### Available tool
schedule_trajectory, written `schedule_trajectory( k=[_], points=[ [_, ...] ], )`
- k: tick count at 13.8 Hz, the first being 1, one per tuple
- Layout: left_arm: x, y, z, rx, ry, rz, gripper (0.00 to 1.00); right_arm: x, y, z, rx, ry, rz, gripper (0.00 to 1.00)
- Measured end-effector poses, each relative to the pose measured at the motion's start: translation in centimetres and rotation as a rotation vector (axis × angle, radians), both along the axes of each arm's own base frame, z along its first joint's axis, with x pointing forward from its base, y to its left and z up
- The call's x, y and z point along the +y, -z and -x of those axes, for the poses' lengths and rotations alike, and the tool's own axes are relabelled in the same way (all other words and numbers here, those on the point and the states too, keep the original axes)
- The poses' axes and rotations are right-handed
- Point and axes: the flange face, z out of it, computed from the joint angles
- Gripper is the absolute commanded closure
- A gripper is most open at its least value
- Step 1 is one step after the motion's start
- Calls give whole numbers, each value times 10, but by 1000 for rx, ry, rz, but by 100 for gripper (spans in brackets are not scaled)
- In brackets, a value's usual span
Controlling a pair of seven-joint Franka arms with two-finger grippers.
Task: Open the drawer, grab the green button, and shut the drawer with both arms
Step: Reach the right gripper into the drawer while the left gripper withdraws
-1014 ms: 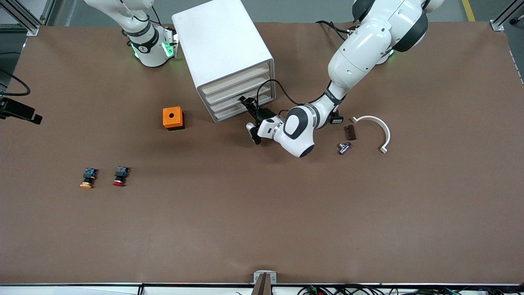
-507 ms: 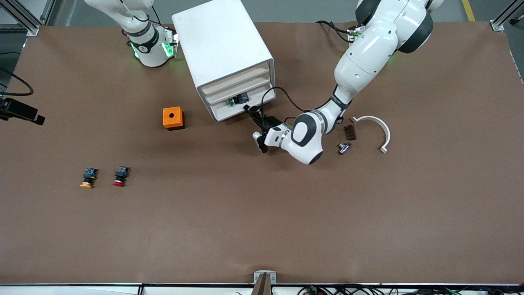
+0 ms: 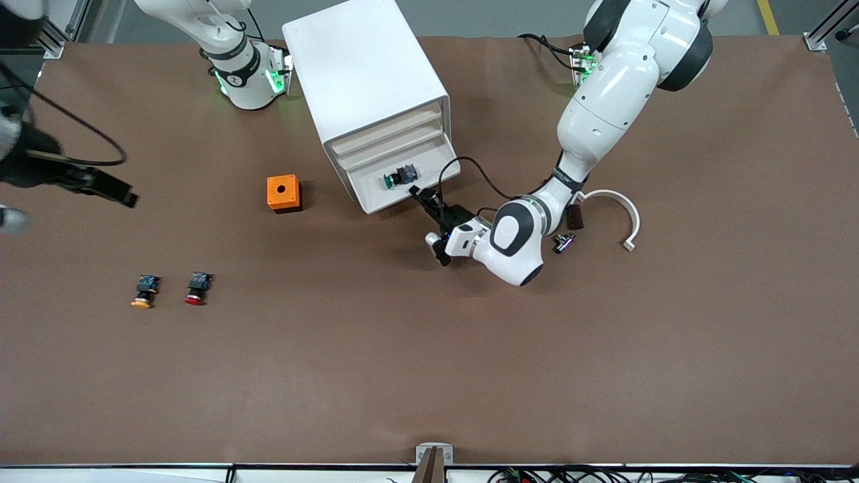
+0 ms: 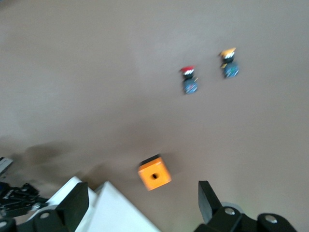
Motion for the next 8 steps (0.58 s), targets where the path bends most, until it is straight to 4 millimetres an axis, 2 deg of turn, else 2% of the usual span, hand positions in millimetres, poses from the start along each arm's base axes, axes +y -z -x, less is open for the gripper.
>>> schedule_trajectory(
  k=[3, 5, 6, 7, 8],
  points=[
    [17, -2, -20, -9, -38, 3, 100, 109, 12, 23, 26, 151, 40, 0],
    [21, -1, -26, -8, -47, 6, 100, 180, 38, 35, 31, 250, 69, 0],
    [22, 0, -27, -7, -47, 8, 84, 211, 55, 40, 31, 292, 82, 0],
    [22, 0, -28, -7, -47, 9, 4, 238, 74, 43, 30, 329, 91, 0],
    [22, -1, -30, 1, -52, 1, 0, 260, 94, 45, 25, 369, 97, 0]
  ],
)
